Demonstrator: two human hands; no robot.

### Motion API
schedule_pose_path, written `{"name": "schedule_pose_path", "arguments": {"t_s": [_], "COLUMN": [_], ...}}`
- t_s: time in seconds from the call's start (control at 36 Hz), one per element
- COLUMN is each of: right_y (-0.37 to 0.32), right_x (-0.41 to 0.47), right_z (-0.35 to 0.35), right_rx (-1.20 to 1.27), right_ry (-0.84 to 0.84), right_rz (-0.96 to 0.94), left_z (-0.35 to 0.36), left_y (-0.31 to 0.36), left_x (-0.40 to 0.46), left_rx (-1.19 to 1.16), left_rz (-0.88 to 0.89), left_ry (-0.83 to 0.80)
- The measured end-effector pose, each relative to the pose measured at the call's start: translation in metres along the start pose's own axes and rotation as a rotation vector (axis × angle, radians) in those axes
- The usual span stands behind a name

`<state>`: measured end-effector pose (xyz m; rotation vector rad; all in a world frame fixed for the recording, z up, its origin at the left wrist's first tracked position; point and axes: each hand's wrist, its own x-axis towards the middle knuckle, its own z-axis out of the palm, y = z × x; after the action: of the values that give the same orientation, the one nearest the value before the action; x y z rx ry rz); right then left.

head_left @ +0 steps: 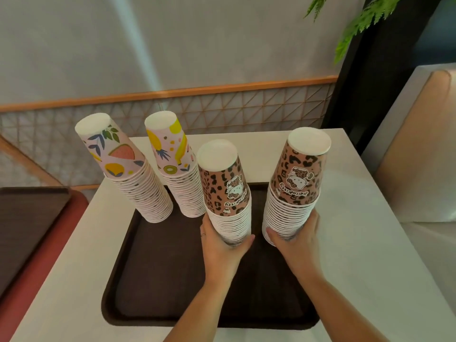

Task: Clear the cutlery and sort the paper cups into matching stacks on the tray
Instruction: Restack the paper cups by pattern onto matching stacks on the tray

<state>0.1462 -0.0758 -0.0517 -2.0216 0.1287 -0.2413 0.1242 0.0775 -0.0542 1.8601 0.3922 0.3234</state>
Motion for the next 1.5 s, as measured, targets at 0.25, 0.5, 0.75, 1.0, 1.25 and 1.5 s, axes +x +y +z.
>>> {"name": "schedule_pose_path", "arguments": {"t_s": [0.25,0.5,0.75,1.0,1.25,1.5], "right_y": [0.001,0.002,-0.002,0.001,0.005,-0.005], "right_x": [0.019,0.038,0.053,0.07,0.073,0.046], "right_z": [0.004,0.004,0.006,0.01,0.012,0.017], "right_rx": [-0.001,0.025,-0.01,-0.082,-0.054,-0.011], "right_ry": [0.005,-0.062,-0.058,-0.037,-0.019,0.192], "right_rz": [-0.055,-0.073,-0.068,-0.085,-0.067,-0.022], "left_z": [0.008,0.016,0.027,0.037,0.046,0.038], "left_y": [0.003,0.013,0.019,0.022,0.018,0.01], "left_x": [0.014,0.026,0.04,0.053,0.064,0.035], "left_rx": [-0.009,-0.046,-0.048,-0.018,-0.006,0.002], "left_rz": [0.027,0.015,-0.007,0.016,-0.016,-0.094], "left_ry": [0.013,-0.035,-0.026,-0.02,-0.007,0.104]}}
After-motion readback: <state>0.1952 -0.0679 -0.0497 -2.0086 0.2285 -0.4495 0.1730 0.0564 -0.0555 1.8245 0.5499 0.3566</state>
